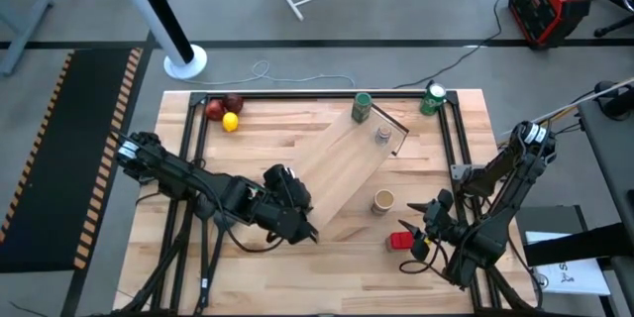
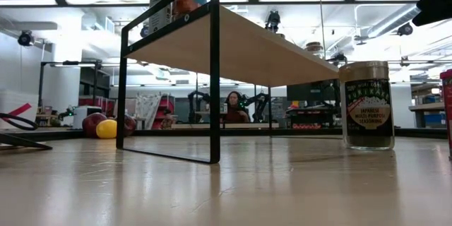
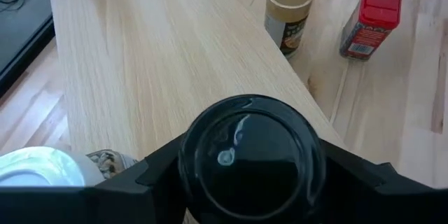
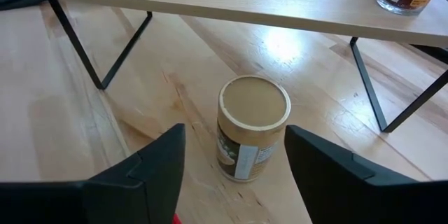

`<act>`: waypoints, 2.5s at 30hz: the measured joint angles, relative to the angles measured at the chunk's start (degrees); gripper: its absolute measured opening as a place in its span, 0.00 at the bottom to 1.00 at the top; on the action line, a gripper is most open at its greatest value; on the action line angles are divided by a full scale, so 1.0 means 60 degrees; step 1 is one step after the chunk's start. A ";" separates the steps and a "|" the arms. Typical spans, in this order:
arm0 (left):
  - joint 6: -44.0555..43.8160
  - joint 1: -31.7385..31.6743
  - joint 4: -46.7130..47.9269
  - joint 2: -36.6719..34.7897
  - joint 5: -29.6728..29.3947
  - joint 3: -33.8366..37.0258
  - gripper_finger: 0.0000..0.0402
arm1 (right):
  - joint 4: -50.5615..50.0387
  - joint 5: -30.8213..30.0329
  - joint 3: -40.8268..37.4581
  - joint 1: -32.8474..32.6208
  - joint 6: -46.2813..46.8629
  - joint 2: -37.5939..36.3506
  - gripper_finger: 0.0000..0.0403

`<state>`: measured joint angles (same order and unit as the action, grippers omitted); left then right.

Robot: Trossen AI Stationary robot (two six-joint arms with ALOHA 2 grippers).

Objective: Shelf spices
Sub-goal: Put the black seasoning bottle on the shelf aligned with the white seasoning bottle, then put the golden seasoning bottle on the shelf

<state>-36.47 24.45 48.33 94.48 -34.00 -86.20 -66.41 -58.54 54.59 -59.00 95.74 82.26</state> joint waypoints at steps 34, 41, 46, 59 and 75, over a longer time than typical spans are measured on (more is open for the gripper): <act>0.0569 -0.0004 -0.0458 -0.0024 0.0346 -0.0003 0.54 | 0.0087 -0.0011 -0.0001 0.0003 -0.0066 0.0004 0.58; 0.0587 -0.0004 -0.0514 -0.0419 0.0353 -0.0003 0.54 | 0.0091 -0.0015 -0.0002 0.0003 -0.0066 0.0004 0.57; 0.0746 0.0000 -0.0802 -0.0594 0.0325 -0.0007 0.55 | 0.0117 -0.0018 -0.0004 0.0003 -0.0069 0.0004 0.55; 0.1291 0.0000 -0.0792 -0.0539 0.0284 -0.0043 0.54 | 0.0138 -0.0019 -0.0004 0.0007 -0.0131 0.0004 0.58; 0.2788 0.0011 -0.0551 -0.0572 0.0257 -0.1825 0.54 | 0.0168 -0.0347 -0.0004 0.0007 -0.0124 0.0004 0.56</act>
<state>-19.74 24.51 45.02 91.05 -32.46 -97.14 -65.41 -60.63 54.57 -58.96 95.00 82.28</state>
